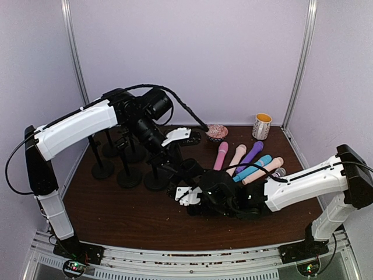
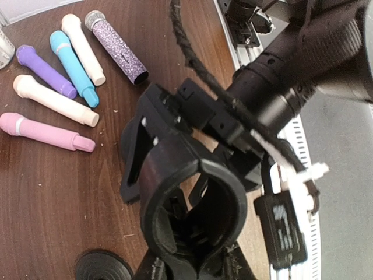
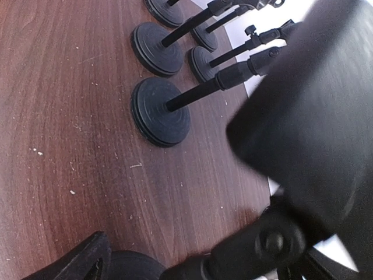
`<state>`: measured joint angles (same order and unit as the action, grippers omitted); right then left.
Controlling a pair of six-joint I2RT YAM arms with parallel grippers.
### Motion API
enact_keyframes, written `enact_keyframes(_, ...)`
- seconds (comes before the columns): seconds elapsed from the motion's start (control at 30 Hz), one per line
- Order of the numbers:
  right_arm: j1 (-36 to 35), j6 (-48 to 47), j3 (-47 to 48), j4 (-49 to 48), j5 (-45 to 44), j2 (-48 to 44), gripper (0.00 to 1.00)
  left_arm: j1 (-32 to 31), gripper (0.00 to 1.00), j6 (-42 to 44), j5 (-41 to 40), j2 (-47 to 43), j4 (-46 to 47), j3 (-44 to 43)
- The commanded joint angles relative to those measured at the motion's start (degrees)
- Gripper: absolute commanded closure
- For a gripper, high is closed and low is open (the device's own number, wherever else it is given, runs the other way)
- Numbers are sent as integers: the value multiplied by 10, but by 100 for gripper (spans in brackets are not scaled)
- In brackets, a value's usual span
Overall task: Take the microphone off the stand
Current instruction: Pick up the microphone stand at the center of the board, then place the microphone stand at the center of the board.
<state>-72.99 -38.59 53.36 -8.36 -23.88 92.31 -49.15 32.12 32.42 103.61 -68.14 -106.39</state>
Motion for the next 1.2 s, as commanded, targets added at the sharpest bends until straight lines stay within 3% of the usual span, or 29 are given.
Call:
enact_keyframes(0.0,8,21,-33,-62,-30,-44,0,16,100,13,-4,4,-30,-30)
enact_keyframes(0.53,34,51,-112,-134,-64,-110,0,58,100,21,-28,-4,-40,-95)
enact_keyframes(0.7,60,133,-145,-145,-74,-176,0,60,100,25,-84,64,-51,-180)
enact_keyframes(0.93,115,268,-211,-169,-77,-295,0,80,100,56,-172,183,-103,-362)
enact_keyframes(1.17,153,341,-252,-182,-58,-350,0,85,100,78,-249,192,-47,-394)
